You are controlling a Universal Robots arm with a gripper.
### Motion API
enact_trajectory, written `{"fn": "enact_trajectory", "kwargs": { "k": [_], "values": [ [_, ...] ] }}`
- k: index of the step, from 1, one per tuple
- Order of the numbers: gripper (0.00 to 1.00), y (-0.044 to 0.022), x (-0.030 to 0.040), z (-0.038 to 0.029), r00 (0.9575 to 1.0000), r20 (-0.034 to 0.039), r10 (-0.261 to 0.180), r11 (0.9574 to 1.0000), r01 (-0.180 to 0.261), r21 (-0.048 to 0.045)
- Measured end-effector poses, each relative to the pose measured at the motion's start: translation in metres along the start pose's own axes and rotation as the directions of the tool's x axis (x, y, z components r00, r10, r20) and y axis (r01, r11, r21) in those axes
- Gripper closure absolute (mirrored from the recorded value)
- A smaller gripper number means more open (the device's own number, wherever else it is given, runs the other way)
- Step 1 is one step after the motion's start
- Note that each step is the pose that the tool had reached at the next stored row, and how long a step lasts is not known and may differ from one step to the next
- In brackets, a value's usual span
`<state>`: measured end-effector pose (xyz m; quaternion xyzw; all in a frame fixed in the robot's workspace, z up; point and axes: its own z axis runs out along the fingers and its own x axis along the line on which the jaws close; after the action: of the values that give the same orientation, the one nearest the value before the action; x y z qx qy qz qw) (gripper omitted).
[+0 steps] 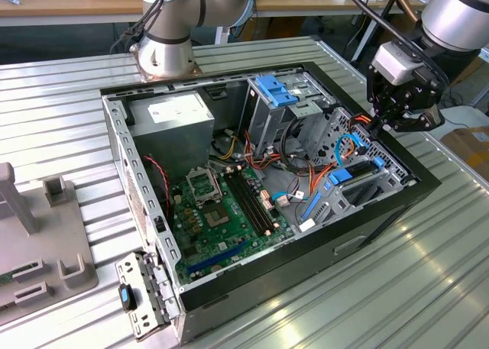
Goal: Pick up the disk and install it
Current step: 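Insert the first disk wire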
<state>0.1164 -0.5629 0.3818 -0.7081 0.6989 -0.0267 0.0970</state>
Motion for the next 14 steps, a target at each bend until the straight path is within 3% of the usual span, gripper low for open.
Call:
{"fn": "enact_trajectory", "kwargs": {
  "k": [9, 14],
  "values": [
    [0.83, 0.0, 0.0004, 0.0, 1.0, 0.0, 0.0, 1.0, 0.0, 0.0],
    [0.83, 0.0001, 0.0076, -0.0005, 1.0, 0.0001, 0.0, 1.0, 0.0, 0.0]
  ]
}}
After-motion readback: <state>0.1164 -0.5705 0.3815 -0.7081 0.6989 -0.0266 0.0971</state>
